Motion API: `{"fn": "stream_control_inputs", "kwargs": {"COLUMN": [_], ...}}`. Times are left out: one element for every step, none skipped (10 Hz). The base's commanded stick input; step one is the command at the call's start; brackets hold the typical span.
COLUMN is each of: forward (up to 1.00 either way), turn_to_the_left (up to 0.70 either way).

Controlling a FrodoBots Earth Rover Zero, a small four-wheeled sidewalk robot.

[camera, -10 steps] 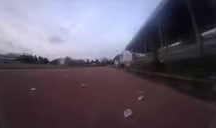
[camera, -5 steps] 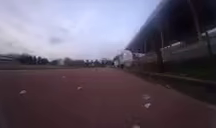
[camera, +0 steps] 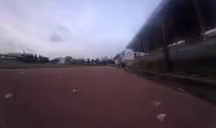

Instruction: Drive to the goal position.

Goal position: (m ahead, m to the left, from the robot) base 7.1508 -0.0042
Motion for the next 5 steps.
{"fn": "stream_control_inputs", "kwargs": {"forward": [0.70, 0.70, 0.70, 0.70, 0.70], "turn_to_the_left": [0.00, 0.00, 0.00, 0.00, 0.00]}}
